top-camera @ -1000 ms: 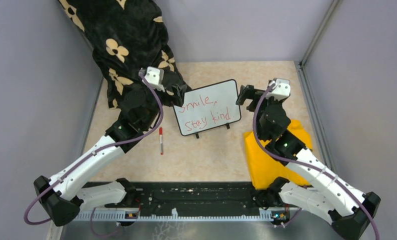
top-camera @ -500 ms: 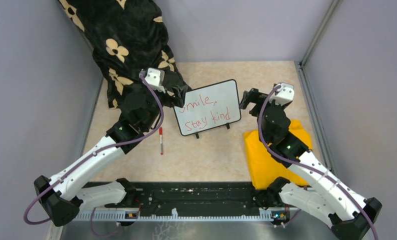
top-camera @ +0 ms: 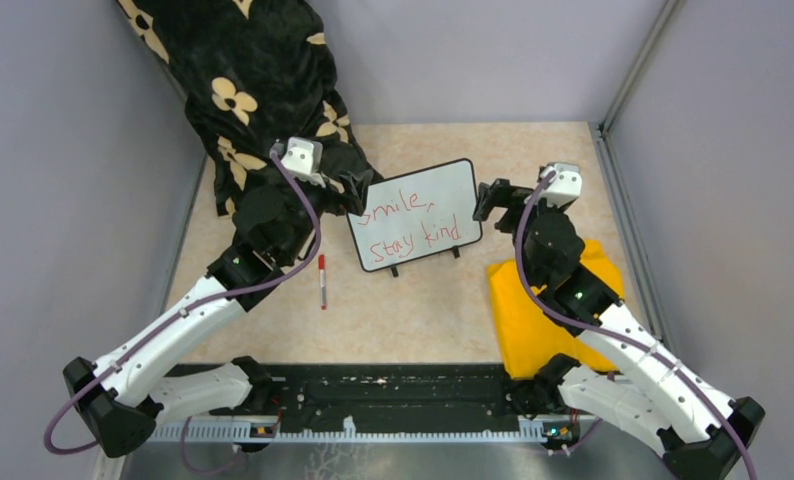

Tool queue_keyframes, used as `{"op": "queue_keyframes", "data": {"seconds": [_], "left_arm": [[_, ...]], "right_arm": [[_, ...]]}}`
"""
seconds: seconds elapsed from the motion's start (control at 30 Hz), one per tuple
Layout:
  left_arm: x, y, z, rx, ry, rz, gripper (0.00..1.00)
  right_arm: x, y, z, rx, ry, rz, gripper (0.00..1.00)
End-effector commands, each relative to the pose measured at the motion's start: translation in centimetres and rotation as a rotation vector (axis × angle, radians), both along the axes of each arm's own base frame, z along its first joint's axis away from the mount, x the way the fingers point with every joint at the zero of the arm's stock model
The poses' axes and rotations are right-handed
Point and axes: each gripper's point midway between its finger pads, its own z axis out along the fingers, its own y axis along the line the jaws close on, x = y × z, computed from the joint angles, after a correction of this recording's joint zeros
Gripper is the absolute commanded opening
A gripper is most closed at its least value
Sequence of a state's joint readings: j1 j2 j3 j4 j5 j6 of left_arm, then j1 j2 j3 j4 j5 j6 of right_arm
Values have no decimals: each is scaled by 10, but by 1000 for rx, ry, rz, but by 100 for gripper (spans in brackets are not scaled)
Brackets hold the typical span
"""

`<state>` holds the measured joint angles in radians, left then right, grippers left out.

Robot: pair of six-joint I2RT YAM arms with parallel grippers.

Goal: Write a sentence on the whiteboard
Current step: Reset both arms

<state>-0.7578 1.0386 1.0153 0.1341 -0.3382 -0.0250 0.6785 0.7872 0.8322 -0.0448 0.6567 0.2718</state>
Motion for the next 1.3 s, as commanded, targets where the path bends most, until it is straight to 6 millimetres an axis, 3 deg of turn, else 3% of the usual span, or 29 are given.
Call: {"op": "queue_keyframes", "data": {"seconds": [0.0, 1.27], "left_arm": [[-4, -3, 8, -24, -29, -23, 99], [-3, -16, -5, -56, 19, -65, 99]], "right_arm": [[3, 8, 25, 24, -65, 42, 99], [6, 9, -3, 38, -71, 33, 99]]}}
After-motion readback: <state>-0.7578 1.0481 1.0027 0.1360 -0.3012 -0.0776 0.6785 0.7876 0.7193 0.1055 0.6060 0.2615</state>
